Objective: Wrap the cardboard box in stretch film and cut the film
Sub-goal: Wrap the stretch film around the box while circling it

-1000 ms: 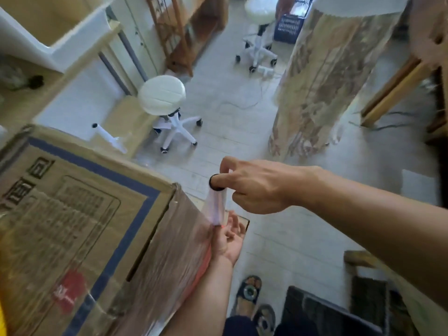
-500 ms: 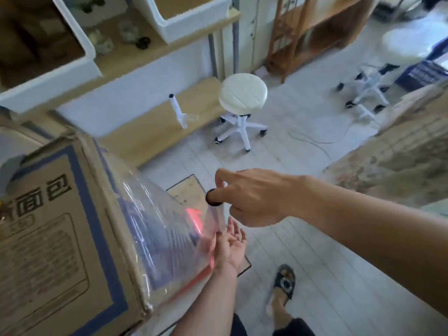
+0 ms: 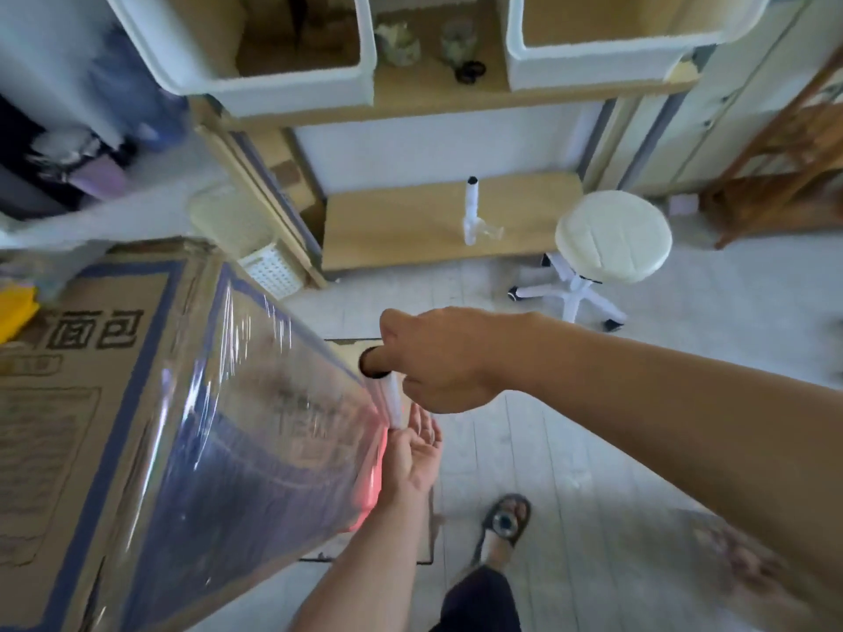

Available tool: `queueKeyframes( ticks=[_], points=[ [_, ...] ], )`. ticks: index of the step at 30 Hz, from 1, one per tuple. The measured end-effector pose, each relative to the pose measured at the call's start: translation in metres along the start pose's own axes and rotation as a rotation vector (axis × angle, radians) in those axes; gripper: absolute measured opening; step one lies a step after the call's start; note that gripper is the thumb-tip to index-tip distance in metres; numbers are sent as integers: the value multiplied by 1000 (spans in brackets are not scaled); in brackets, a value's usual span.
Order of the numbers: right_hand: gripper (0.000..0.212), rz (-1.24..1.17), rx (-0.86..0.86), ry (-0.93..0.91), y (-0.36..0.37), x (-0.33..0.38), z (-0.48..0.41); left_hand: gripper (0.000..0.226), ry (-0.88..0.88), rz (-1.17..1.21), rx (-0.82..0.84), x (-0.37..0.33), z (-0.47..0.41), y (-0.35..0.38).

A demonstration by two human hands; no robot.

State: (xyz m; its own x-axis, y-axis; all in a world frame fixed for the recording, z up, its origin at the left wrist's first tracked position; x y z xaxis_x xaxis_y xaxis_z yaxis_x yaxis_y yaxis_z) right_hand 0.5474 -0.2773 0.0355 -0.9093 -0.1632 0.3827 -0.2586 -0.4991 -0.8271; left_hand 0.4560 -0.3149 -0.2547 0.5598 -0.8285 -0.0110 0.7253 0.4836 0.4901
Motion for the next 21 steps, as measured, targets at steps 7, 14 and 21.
queueKeyframes(
  ticks=[7,14,21],
  points=[
    [51,79,65,-139,-29,-40,-40,63,62,157,17,-8,-30,37],
    [48,73,173,-268,-56,-65,-82,52,178,244,-77,-30,-56,66],
    [43,211,316,-511,-86,-71,-143,45,338,471,-28,-61,-73,107]
  ],
)
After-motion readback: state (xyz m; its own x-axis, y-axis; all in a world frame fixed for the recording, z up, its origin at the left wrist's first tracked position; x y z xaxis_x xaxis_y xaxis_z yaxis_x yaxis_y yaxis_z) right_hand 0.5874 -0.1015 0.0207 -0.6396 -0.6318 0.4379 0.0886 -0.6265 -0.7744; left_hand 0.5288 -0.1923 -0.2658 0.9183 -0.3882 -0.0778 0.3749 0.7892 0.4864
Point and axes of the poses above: each hand's wrist, its own z-axis away from the middle knuckle, its own y-axis out of the palm, x = y × z, the point moved 8 cm from there along -z, towards the middle knuckle, and after that the axes turned 6 degrees about -y, right-handed, at the moved point
